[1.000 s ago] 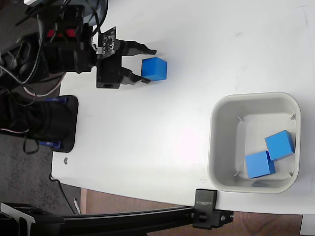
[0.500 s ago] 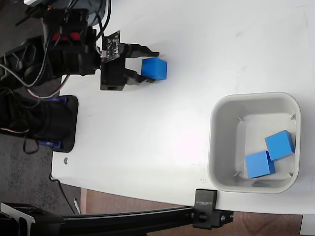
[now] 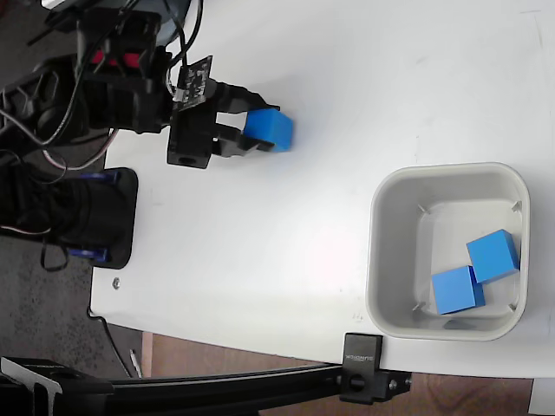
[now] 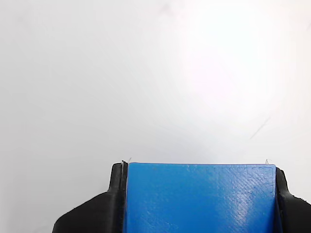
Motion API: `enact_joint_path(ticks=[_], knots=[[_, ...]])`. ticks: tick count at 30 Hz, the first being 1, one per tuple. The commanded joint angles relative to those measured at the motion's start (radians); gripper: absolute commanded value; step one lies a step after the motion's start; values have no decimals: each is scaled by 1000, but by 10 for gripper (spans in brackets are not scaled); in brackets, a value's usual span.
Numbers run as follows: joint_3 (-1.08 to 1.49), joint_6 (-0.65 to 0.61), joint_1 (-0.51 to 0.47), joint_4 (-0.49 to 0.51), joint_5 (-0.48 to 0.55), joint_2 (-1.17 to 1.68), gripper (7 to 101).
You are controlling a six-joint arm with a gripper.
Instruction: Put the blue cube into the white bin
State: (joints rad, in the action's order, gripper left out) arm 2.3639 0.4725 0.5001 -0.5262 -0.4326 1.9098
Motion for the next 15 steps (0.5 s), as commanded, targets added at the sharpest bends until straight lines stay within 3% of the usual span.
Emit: enact_joint_path(ticks=[1, 6, 15], knots=[[-150, -110, -133, 9, 58, 130, 78], [-321, -224, -293, 26, 126, 17, 78], [-476, -298, -603, 276, 417, -202, 113]])
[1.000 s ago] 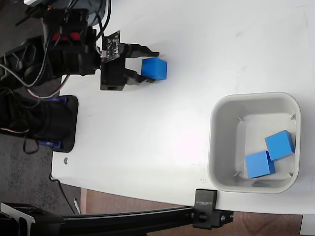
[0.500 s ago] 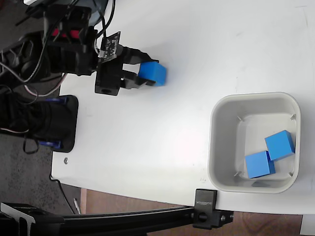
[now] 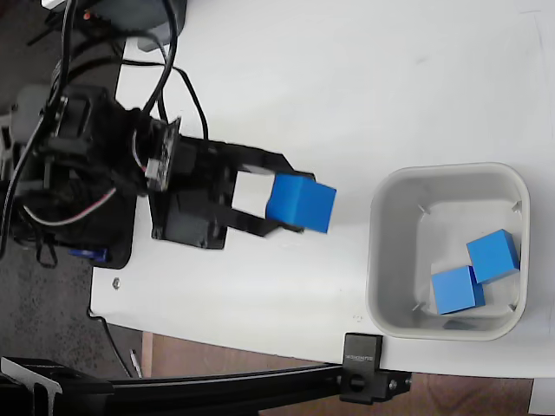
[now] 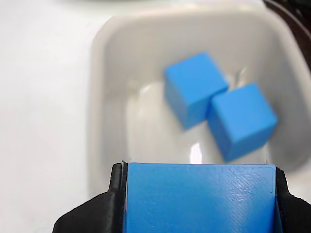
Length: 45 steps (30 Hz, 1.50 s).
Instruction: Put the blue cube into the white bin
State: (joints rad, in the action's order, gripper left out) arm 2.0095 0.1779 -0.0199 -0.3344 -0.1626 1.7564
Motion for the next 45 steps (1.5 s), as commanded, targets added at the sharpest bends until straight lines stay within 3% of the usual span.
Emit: enact_joint_path(ticks=[1, 9, 14, 15, 16, 18, 27, 34, 39, 42, 45], knots=[[-150, -5, -106, 101, 175, -81, 118], [-399, -21, -141, 126, 250, -333, 183], [-466, -25, -133, 110, 268, -391, 336], [-468, -26, -133, 107, 272, -391, 403], [-472, -29, -133, 103, 275, -390, 554], [-476, -34, -132, 95, 273, -385, 1003], [-313, -58, -137, 120, 334, -249, 1003], [152, -120, -175, 87, 434, 160, 1003], [537, -153, -146, 34, 370, 497, 1003], [658, -184, -118, -74, 337, 669, 1003], [732, -166, -37, -204, 204, 859, 1003]])
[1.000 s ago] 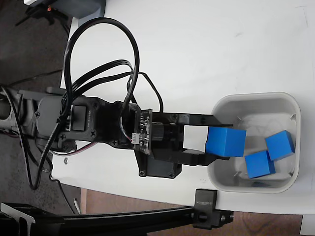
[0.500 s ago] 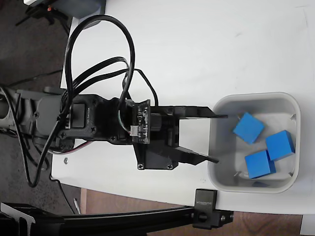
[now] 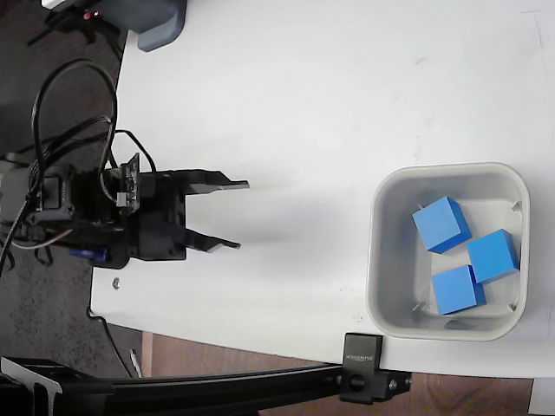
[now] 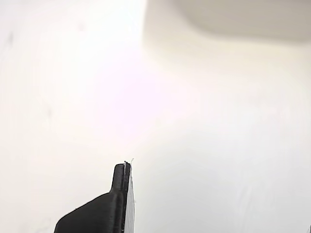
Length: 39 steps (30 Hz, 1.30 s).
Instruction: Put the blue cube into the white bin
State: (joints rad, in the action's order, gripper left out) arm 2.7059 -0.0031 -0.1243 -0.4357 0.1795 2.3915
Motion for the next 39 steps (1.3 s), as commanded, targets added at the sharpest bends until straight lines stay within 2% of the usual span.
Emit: enact_joint_path(ticks=[1, 7, 8, 12, 16, 39], knots=[[61, 31, 87, -140, -164, 295, 1003], [179, 69, 149, -373, -268, 666, 1003], [176, 66, 149, -394, -278, 653, 1003], [259, 89, 192, -344, -318, 663, 1003], [288, 110, 235, -334, -377, 663, 1003], [288, 86, 192, -339, -307, 663, 1003]])
